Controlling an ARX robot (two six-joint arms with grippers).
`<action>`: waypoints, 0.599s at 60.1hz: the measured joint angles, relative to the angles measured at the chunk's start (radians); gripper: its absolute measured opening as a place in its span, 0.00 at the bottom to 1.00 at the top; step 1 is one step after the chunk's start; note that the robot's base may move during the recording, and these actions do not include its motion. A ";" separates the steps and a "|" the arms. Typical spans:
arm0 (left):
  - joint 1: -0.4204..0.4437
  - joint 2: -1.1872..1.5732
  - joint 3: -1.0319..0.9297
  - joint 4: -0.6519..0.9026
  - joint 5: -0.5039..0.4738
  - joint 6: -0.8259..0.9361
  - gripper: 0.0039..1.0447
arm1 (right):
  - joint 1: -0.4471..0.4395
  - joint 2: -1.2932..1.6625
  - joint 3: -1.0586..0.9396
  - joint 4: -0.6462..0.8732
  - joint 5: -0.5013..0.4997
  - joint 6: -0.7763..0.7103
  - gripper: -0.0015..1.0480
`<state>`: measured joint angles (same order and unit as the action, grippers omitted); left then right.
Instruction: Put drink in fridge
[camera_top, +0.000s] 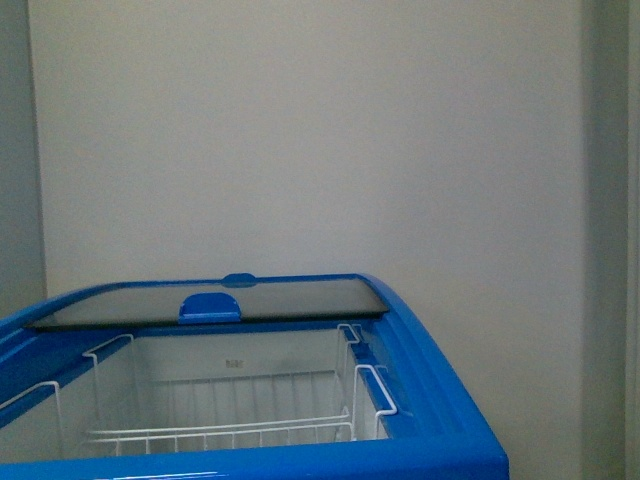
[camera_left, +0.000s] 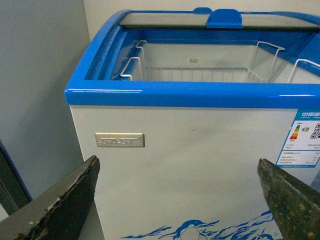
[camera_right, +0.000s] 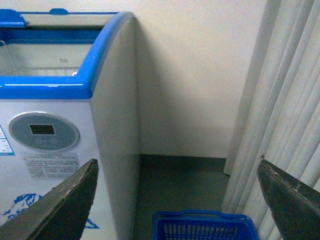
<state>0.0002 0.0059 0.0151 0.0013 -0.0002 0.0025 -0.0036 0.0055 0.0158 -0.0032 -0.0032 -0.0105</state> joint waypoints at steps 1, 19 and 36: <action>0.000 0.000 0.000 0.000 0.000 0.000 0.94 | 0.000 0.000 0.000 0.000 0.000 0.000 0.94; 0.000 0.000 0.000 0.000 0.000 0.000 0.92 | 0.000 0.000 0.000 0.000 0.000 0.000 0.93; 0.000 0.000 0.000 0.000 0.000 0.000 0.92 | 0.000 0.000 0.000 0.000 0.000 0.000 0.93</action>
<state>0.0002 0.0059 0.0151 0.0013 -0.0002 0.0021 -0.0036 0.0055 0.0158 -0.0032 -0.0032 -0.0101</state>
